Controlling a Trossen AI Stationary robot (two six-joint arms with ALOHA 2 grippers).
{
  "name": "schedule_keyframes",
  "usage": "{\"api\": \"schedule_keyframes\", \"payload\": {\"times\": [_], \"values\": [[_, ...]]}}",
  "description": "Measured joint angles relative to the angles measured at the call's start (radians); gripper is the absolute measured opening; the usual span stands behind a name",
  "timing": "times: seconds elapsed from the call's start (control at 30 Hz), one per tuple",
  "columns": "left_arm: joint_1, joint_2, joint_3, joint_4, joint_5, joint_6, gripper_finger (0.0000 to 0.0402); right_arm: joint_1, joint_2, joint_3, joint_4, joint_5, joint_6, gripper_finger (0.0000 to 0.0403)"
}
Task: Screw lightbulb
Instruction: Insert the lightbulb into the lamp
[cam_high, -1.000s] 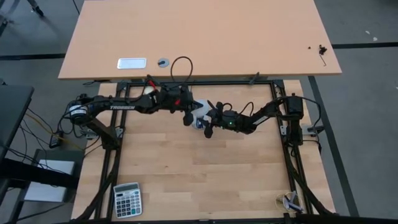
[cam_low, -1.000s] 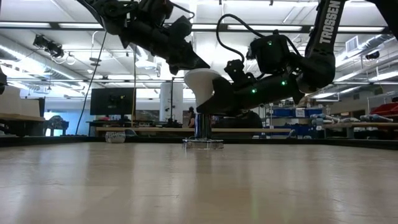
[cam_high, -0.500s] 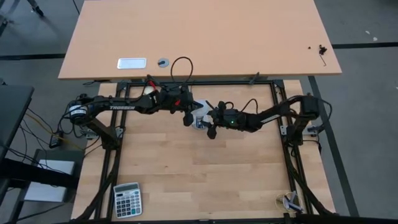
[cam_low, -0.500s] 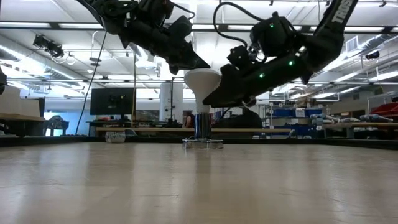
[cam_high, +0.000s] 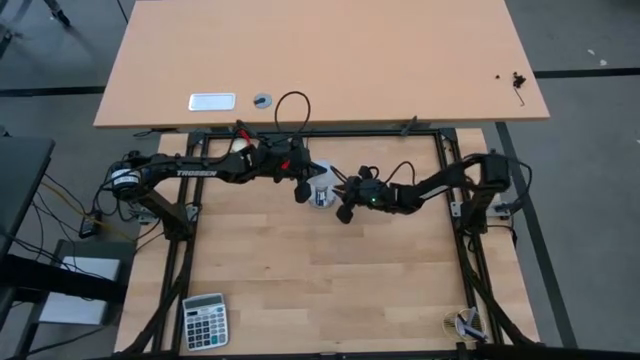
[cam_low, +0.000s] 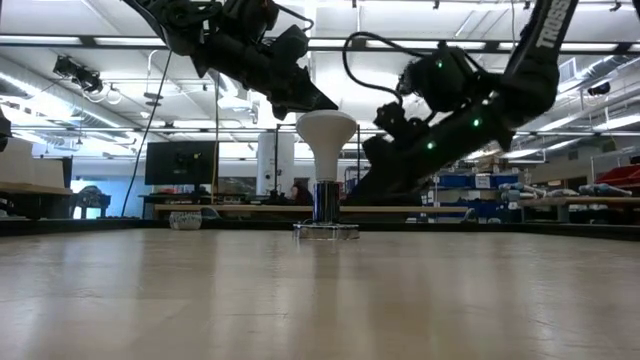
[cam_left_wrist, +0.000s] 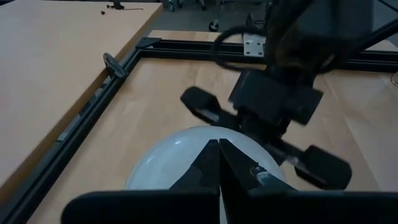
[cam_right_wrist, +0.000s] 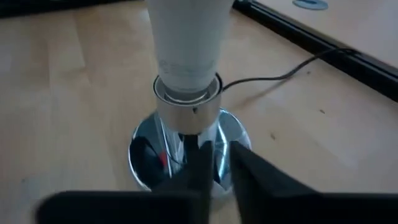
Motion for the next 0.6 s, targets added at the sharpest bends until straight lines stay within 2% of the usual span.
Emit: {"api": "schedule_keyframes", "payload": {"times": [0.03,0.1,0.27,0.37,0.6], "values": [[0.000,0.000,0.000,0.000,0.000,0.000,0.0000,0.000,0.025,0.002,0.037,0.000,0.001,0.0028],[0.000,0.000,0.000,-0.001,0.000,-0.001,0.0000,0.000,0.071,0.015,0.072,-0.002,0.003,0.0010],[-0.006,0.000,0.000,-0.008,0.001,-0.003,0.0000,-0.001,0.146,0.063,0.079,-0.021,0.045,0.0026],[-0.014,0.000,0.000,-0.013,0.003,-0.003,0.0000,0.002,0.168,0.084,0.080,-0.025,0.046,0.0019],[-0.020,0.000,-0.001,-0.013,0.002,-0.008,0.0000,0.007,0.140,0.074,0.079,-0.035,0.035,0.0009]]}}
